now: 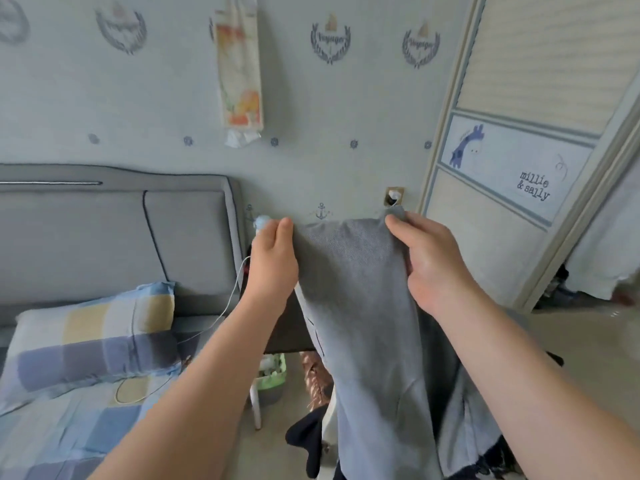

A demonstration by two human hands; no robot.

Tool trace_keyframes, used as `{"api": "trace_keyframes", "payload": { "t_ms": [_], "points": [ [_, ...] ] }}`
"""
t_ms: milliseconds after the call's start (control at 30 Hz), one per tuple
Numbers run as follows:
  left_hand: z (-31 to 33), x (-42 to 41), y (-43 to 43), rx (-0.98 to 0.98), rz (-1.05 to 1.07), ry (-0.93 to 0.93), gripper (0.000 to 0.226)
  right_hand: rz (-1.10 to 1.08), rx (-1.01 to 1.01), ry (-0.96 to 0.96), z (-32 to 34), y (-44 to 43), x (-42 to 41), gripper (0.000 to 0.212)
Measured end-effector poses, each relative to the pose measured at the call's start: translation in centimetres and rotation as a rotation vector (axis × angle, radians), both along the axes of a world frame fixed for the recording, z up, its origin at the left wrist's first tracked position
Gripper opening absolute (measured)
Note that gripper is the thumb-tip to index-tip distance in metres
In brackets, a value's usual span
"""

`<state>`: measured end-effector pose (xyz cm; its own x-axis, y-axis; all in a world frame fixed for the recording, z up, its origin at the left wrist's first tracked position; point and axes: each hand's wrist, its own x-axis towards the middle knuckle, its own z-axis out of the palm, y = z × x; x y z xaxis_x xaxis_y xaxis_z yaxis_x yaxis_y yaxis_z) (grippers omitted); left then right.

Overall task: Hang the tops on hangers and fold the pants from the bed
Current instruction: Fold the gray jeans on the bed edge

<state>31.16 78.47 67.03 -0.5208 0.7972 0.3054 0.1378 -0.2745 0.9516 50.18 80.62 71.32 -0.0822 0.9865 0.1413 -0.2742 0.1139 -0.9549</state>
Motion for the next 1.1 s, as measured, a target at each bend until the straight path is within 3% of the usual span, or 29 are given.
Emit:
{"api": "trace_keyframes", "payload": {
  "t_ms": [100,267,533,633,733,833,933,1033,1100],
  "points": [
    [3.5,-4.3,-2.1,0.095,0.09,-0.057,0.035,0.195,0.097,0.005,3.3,-1.4,-4.4,0.032],
    [7.8,-11.4,-8.4,0.233,0.122,-0.063,0.016,0.518,0.205,0.02,6.9,-4.6,-12.9,0.028],
    [9.4,-21.6,-22.0,0.334,0.356,0.021,0.054,1.005,0.142,0.132,9.4,-12.1,-27.2,0.02],
    [7.4,-24.2,-27.4,0.272,0.42,-0.028,0.058,1.13,-0.013,0.164,9.2,-15.8,-32.7,0.02],
    [3.7,-25.4,-32.4,0.175,0.558,-0.17,0.045,1.195,-0.169,0.16,8.0,-19.4,-37.7,0.019],
    [-1.2,-25.3,-36.8,-0.026,0.601,-0.309,0.05,1.267,-0.246,0.09,5.3,-22.4,-42.2,0.022],
    [-6.0,-24.4,-39.8,-0.168,0.627,-0.328,0.042,1.256,-0.415,0.026,1.8,-25.3,-46.0,0.035],
    [-10.5,-24.6,-42.1,-0.324,0.809,-0.236,0.02,1.259,-0.526,-0.08,-2.0,-27.9,-49.4,0.033],
    [-12.4,-24.8,-43.5,-0.388,0.917,-0.266,0.023,1.281,-0.553,-0.167,-4.4,-29.3,-51.5,0.031]
  ]
}}
